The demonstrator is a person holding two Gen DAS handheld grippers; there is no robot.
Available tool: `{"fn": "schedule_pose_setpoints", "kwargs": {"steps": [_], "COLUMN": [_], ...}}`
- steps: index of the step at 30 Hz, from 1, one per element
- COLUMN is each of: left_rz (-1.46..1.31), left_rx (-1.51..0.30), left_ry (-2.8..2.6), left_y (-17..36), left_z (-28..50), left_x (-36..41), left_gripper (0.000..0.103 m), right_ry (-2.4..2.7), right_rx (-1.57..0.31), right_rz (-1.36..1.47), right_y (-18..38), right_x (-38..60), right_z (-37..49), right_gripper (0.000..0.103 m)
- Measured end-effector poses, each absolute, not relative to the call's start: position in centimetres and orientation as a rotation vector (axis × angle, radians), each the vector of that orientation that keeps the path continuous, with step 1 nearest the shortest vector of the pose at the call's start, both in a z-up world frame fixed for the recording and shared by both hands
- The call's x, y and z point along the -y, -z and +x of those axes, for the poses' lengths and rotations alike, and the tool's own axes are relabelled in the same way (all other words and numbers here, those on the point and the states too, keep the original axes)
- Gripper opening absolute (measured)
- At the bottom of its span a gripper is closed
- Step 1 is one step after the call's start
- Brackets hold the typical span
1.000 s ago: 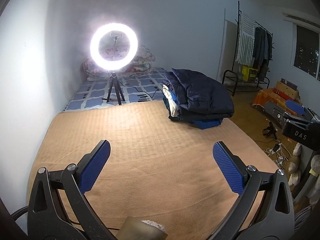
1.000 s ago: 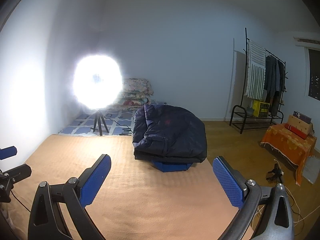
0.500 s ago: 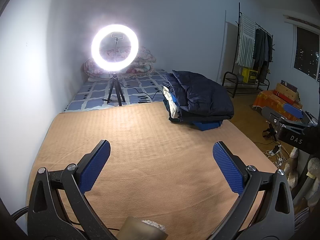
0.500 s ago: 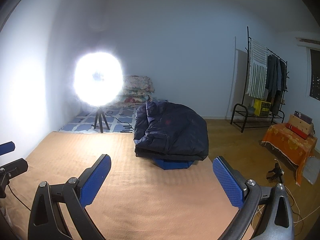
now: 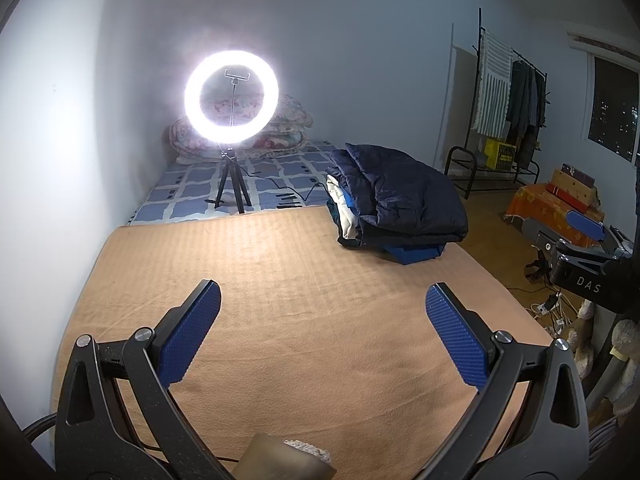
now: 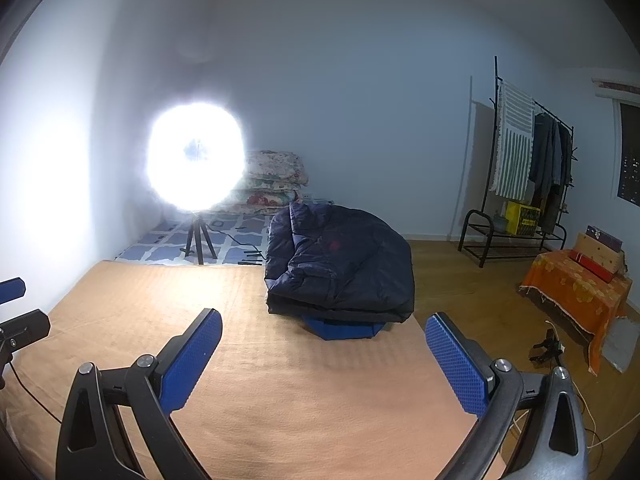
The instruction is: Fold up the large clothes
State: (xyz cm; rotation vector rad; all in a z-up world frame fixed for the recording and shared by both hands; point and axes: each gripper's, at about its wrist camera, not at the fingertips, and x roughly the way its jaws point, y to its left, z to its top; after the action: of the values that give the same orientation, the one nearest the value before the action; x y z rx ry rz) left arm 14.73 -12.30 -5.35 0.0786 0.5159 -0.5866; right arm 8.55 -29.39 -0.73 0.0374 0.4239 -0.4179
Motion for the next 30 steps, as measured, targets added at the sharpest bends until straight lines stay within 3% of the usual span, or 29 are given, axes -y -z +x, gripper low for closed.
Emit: {"fn": "schedule_pose_setpoints", "kwargs": {"steps": [30], "left_rz": [0.075], "left_rx": [-0.514], "left_ry": [0.585], "left_y": [5.17], "left_z": [14.34], "left_x": [12.53], "left_gripper": [0.103], "right_ry": [0.415], "right_rx": [-0.427], "right_rz": [0.050], "right_y": [0.95], "right_x": [29.62], "right_z": [8.51], "right_gripper": [0.103]}}
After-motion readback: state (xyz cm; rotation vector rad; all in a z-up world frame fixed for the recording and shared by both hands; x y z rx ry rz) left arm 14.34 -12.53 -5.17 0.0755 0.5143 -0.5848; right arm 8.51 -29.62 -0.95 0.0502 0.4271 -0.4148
